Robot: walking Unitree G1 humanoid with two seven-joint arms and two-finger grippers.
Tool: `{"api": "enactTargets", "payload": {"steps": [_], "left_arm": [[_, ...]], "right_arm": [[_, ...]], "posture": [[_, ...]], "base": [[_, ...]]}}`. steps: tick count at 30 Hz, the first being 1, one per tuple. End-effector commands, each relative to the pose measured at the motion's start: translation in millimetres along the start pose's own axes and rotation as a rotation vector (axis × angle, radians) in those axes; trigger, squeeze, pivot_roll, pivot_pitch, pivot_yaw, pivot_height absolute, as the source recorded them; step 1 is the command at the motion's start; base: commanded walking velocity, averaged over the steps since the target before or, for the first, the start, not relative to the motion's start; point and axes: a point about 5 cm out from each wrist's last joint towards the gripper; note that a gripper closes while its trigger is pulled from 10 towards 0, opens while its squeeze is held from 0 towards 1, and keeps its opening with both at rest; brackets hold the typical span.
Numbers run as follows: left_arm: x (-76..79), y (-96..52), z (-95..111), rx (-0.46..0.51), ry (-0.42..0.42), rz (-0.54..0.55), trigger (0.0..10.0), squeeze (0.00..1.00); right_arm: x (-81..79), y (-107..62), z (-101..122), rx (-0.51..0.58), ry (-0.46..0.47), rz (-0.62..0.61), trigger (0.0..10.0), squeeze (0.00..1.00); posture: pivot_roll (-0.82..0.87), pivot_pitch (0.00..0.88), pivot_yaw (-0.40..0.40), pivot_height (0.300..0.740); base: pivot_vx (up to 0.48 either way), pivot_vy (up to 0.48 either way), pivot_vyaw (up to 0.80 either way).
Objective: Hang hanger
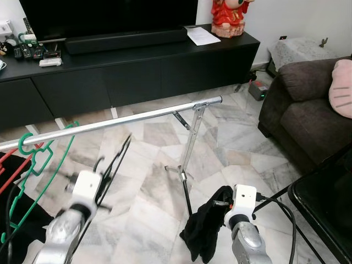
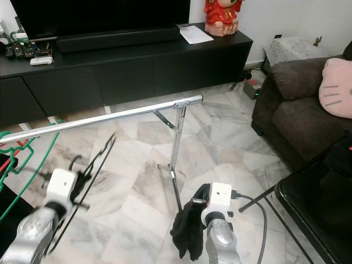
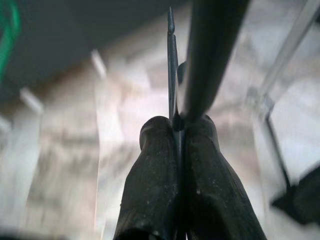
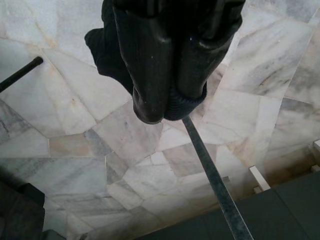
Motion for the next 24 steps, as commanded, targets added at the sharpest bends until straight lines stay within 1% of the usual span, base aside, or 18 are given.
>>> {"api": "enactTargets", "payload": {"steps": [1,2,4,5,6,7,8,9,11,13,15,16,19,21,24], "left_arm": [[3.4,-6.7,-19,-0.078,0.007,-0.015,10.0,0.0],[5.5,-9.6,-27,-0.118,0.005,-0.021,10.0,0.0],[10.1,-20.4,-52,-0.228,-0.023,-0.015,10.0,0.0],[10.1,-20.4,-52,-0.228,-0.023,-0.015,10.0,0.0],[11.1,-23.8,-59,-0.262,-0.036,-0.011,10.0,0.0],[14.2,-32.8,-76,-0.34,-0.047,-0.008,10.0,0.0],[14.2,-32.8,-76,-0.34,-0.047,-0.008,10.0,0.0],[18.7,-44.2,-93,-0.43,-0.064,-0.008,10.0,0.0],[22.2,-54.1,-105,-0.505,-0.091,0.002,10.0,0.0],[27.5,-69.6,-121,-0.594,-0.132,0.016,10.0,0.0],[27.5,-69.6,-121,-0.594,-0.132,0.016,10.0,0.0],[31.0,-78.3,-128,-0.639,-0.143,0.019,10.0,0.0],[36.9,-90.2,-138,-0.694,-0.164,0.019,10.0,0.0],[40.9,-95.1,-141,-0.714,-0.173,0.012,10.0,0.0],[44.1,-98.2,-143,-0.731,-0.178,0.011,10.0,0.0]], "right_arm": [[-2.8,1.1,0,-0.002,-0.008,0.014,10.0,0.0],[-2.7,1.2,0,-0.003,-0.009,0.015,10.0,0.0],[-1.7,1.5,1,-0.003,-0.012,0.015,10.0,0.0],[-1.7,1.5,1,-0.003,-0.012,0.015,10.0,0.0],[-1.5,1.7,1,-0.004,-0.013,0.015,10.0,0.0],[-1.0,2.0,2,-0.004,-0.015,0.015,10.0,0.0],[-1.0,2.0,2,-0.004,-0.015,0.015,10.0,0.0],[-0.9,2.3,2,-0.005,-0.017,0.015,10.0,0.0],[-0.9,2.6,2,-0.006,-0.018,0.016,10.0,0.0],[-0.1,3.1,3,-0.006,-0.02,0.017,10.0,0.0],[-0.1,3.1,3,-0.006,-0.02,0.017,10.0,0.0],[1.3,3.3,4,-0.006,-0.022,0.016,10.0,0.0],[2.6,3.4,4,-0.006,-0.025,0.016,10.0,0.0],[2.6,3.4,4,-0.007,-0.026,0.017,10.0,0.0],[2.0,3.4,4,-0.007,-0.026,0.019,10.0,0.0]], "posture": [[0.01,0.153,-0.014,0.74],[0.01,0.152,-0.016,0.74],[0.01,0.151,-0.021,0.74],[0.01,0.151,-0.021,0.74],[0.01,0.151,-0.021,0.74],[0.01,0.149,-0.024,0.74],[0.01,0.149,-0.024,0.74],[0.01,0.147,-0.025,0.74],[0.01,0.146,-0.025,0.74],[0.0,0.142,-0.028,0.74],[0.0,0.142,-0.028,0.74],[0.0,0.138,-0.029,0.74],[0.0,0.136,-0.031,0.74],[0.0,0.133,-0.031,0.74],[0.0,0.13,-0.034,0.74]], "base": [[0.0,0.0,0.0],[0.0,0.0,0.0],[0.0,0.0,0.0],[0.0,0.0,0.0],[0.0,0.0,0.0],[0.0,0.0,0.0],[0.0,0.0,0.0],[0.0,0.0,0.0],[0.0,0.0,0.0],[0.0,0.0,0.0],[0.0,0.0,0.0],[0.0,0.0,0.0],[0.0,0.0,0.0],[0.0,0.0,0.0],[0.0,0.0,0.0]]}}
Point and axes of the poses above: a point about 5 cm out from each wrist's last joint towards the gripper, its own y axis pointing out of the wrist towards the gripper, its own z axis along the axis of the wrist's last joint, x = y × z, and after that the axes turned 14 degrees about y, right-handed
